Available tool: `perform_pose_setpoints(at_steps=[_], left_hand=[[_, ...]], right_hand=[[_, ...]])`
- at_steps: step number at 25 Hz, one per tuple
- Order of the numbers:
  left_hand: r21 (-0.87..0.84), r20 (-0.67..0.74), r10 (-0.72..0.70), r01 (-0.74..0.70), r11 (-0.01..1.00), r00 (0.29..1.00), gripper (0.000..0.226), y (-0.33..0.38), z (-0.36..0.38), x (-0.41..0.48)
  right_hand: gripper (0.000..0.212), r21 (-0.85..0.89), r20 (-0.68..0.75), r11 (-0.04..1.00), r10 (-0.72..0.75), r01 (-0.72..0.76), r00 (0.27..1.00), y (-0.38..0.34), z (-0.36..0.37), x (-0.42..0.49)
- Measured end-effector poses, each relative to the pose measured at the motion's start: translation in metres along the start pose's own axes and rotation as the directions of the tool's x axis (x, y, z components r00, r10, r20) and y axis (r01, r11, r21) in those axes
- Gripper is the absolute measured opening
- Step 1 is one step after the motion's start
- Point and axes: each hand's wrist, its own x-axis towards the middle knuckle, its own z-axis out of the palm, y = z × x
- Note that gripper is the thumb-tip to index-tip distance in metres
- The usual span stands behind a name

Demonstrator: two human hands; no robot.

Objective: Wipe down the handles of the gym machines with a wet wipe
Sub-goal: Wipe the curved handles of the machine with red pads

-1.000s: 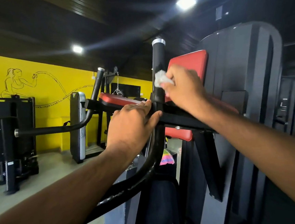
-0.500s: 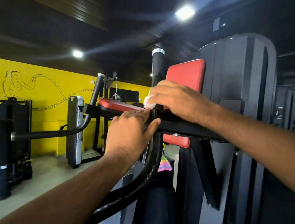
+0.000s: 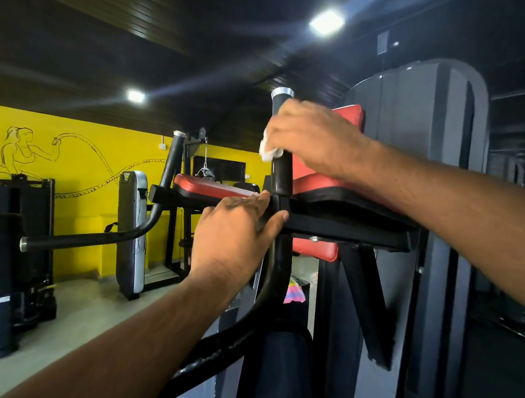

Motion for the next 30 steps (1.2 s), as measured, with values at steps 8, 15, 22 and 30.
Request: perform_pose_setpoints(at_steps=[8, 15, 22, 30], left_hand=[[-0.014, 0.009, 0.002, -0.001, 1.000, 1.000, 0.056, -0.002, 0.001, 0.000], [-0.020, 0.030, -0.001, 0.001, 1.000, 1.000, 0.056, 0.001, -0.002, -0.001], [0.033, 0.023, 0.015, -0.016, 0.999, 1.000, 0.049, 0.004, -0.004, -0.001], [0.047, 0.009, 0.026, -0.027, 0.999, 1.000, 0.051, 0.003, -0.003, 0.000]], right_hand=[[0.012, 0.629, 0.148, 0.179, 0.927, -0.757, 0.343, -0.083, 0.018, -0.023], [0.014, 0.608, 0.331, 0.081, 0.878, -0.790, 0.346, -0.079, 0.016, -0.022], [0.015, 0.500, 0.009, 0.514, 0.802, -0.697, 0.598, -0.097, 0.004, -0.046], [0.030, 0.260, -0.084, 0.952, 0.188, -0.161, 0.979, -0.034, 0.019, -0.046]])
